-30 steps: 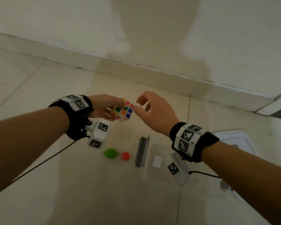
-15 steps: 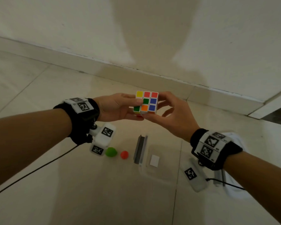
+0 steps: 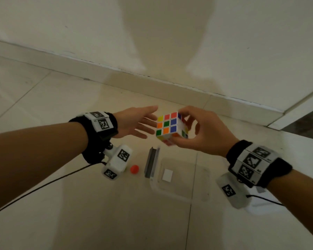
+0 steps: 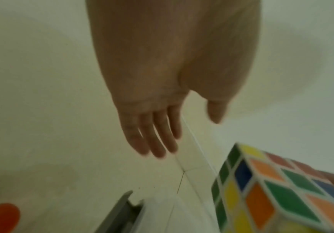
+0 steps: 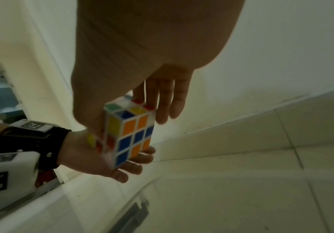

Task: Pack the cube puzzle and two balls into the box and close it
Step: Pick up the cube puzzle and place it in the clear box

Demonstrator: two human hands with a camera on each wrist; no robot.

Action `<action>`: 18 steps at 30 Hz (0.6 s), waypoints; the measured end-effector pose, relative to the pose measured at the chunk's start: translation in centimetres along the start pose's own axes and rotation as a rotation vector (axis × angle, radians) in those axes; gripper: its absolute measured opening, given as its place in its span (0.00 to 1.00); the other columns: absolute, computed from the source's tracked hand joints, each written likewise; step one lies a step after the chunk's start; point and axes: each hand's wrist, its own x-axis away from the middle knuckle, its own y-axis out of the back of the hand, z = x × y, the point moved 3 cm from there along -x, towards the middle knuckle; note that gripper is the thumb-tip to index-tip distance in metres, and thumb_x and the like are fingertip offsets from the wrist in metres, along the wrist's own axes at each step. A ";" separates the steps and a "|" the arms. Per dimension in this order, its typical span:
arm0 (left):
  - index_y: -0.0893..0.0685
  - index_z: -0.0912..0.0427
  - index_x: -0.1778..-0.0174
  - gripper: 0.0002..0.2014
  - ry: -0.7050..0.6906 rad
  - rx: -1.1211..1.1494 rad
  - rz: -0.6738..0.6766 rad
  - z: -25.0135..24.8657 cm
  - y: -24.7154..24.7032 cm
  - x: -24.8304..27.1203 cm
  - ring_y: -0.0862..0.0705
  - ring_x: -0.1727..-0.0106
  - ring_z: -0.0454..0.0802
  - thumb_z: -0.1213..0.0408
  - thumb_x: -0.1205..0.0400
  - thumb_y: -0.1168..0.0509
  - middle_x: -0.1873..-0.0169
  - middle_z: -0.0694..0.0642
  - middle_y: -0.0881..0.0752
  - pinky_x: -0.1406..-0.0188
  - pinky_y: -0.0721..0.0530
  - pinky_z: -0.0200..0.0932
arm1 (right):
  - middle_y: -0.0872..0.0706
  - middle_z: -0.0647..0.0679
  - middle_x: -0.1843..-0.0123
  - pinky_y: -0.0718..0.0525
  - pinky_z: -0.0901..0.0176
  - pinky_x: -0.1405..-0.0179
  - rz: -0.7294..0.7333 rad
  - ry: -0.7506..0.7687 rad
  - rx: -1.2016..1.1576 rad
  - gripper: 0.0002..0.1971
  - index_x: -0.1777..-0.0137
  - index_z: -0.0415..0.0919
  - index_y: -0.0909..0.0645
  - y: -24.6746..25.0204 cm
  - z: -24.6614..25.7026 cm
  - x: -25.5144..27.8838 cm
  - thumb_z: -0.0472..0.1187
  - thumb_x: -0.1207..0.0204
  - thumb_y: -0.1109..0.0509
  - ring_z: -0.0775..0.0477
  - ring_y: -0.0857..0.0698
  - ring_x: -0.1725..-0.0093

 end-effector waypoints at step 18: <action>0.20 0.62 0.31 0.20 0.188 -0.337 0.062 4.7 -3.8 0.1 0.13 0.51 0.56 0.53 0.15 0.36 0.43 0.59 0.16 0.57 0.08 0.50 | 0.15 0.42 0.47 0.24 0.52 0.62 0.595 -0.036 0.652 0.26 0.35 0.42 0.23 -10.6 -2.0 1.9 0.62 0.21 0.36 0.41 0.20 0.60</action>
